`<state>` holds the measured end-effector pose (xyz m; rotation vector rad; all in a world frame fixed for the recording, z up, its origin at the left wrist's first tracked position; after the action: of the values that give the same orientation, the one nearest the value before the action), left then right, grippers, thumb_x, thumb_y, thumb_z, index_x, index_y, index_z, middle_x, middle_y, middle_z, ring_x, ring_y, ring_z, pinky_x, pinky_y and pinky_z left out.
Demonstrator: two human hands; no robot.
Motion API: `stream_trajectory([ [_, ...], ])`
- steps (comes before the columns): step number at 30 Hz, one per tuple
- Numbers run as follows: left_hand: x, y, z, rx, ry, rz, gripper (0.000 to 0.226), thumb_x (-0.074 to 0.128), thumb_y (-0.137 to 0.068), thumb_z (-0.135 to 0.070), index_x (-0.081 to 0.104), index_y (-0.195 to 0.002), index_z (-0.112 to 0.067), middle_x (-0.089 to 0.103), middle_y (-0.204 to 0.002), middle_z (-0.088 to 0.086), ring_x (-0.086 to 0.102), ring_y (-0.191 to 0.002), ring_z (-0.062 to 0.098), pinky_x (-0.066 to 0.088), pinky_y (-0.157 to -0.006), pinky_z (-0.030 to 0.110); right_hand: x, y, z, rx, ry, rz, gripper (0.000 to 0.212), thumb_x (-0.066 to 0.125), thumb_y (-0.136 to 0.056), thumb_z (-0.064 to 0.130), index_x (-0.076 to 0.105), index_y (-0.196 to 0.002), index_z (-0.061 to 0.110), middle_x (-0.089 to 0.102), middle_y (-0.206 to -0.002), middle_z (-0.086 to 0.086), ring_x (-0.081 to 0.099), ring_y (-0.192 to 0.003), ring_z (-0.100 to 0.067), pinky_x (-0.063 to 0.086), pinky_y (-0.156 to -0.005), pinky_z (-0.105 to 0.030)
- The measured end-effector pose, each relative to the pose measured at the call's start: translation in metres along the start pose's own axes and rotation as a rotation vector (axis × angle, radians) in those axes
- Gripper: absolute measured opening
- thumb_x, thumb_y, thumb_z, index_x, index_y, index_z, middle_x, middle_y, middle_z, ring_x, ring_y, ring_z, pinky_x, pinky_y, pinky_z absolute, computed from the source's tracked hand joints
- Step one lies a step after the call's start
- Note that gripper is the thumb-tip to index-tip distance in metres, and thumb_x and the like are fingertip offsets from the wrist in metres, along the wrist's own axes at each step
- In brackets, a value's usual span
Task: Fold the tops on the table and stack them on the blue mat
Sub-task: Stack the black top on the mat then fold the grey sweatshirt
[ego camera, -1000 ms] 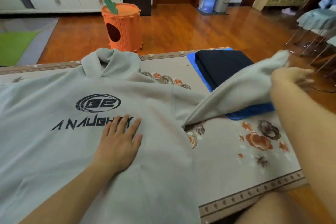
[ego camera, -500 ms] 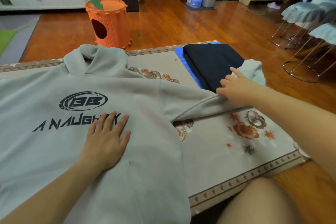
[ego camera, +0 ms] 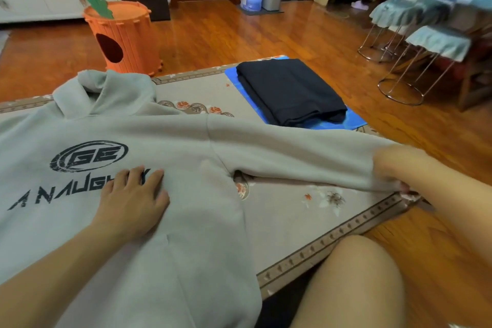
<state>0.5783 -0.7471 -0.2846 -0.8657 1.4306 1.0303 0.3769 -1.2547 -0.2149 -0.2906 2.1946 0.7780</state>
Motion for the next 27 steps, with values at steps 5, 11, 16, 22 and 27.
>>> stream_trajectory([
  [5,-0.066,-0.062,-0.033,0.124,-0.072,-0.086,0.024,0.047,-0.095,-0.031,0.064,-0.103,-0.018,0.057,-0.113,0.008,0.052,-0.106,0.032,0.051,-0.086,0.044,-0.055,-0.034,0.054,-0.366,-0.126,-0.469,0.043,0.037,-0.102,0.022,0.044,-0.144,0.017,0.05,-0.14,-0.011,0.049,-0.123,-0.034,0.04,-0.104,-0.04],
  [11,-0.12,-0.165,-0.067,0.238,-0.009,-0.291,0.041,0.049,-0.095,-0.006,0.063,-0.129,-0.024,0.066,-0.124,0.005,0.062,-0.112,0.031,0.051,-0.079,0.04,-0.035,-0.081,0.07,-0.389,-0.473,-0.463,0.01,0.053,-0.095,0.024,0.054,-0.102,0.017,0.06,-0.118,-0.013,0.053,-0.108,-0.033,0.042,-0.093,-0.04],
  [16,-0.07,-0.225,-0.079,0.362,-0.122,0.093,0.03,0.06,-0.098,-0.034,0.065,-0.128,-0.029,0.065,-0.129,0.006,0.06,-0.115,0.029,0.046,-0.091,0.033,-0.025,-0.085,0.067,-0.399,-0.438,-0.483,0.041,0.048,-0.091,0.018,0.05,-0.132,0.023,0.06,-0.126,-0.011,0.054,-0.114,-0.034,0.045,-0.094,-0.045],
  [22,-0.153,-0.237,-0.045,0.23,-0.176,-0.443,0.01,0.058,-0.093,-0.018,0.063,-0.097,-0.01,0.053,-0.089,0.017,0.059,-0.085,0.042,0.047,-0.066,0.045,-0.107,-0.06,0.025,-0.207,-0.538,-0.853,0.011,0.047,-0.086,0.016,0.042,-0.076,0.015,0.043,-0.084,-0.006,0.05,-0.082,-0.034,0.036,-0.064,-0.037],
  [27,-0.175,-0.25,-0.021,-0.161,0.222,-0.479,0.022,0.047,-0.092,-0.003,0.044,-0.114,-0.003,0.058,-0.109,0.033,0.057,-0.101,0.054,0.042,-0.078,0.052,-0.209,-0.063,0.001,-0.064,-0.805,-1.168,0.029,0.037,-0.091,0.029,0.056,-0.099,0.008,0.046,-0.1,-0.011,0.036,-0.085,-0.027,0.037,-0.076,-0.042],
])
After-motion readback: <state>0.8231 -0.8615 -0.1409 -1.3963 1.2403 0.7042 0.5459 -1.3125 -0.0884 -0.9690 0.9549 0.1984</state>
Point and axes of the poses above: each hand's wrist, its own y-axis away from the middle knuckle, its own x-axis out of the palm, z = x × y, the point moved 10 cm from there along -y, towards the middle knuckle
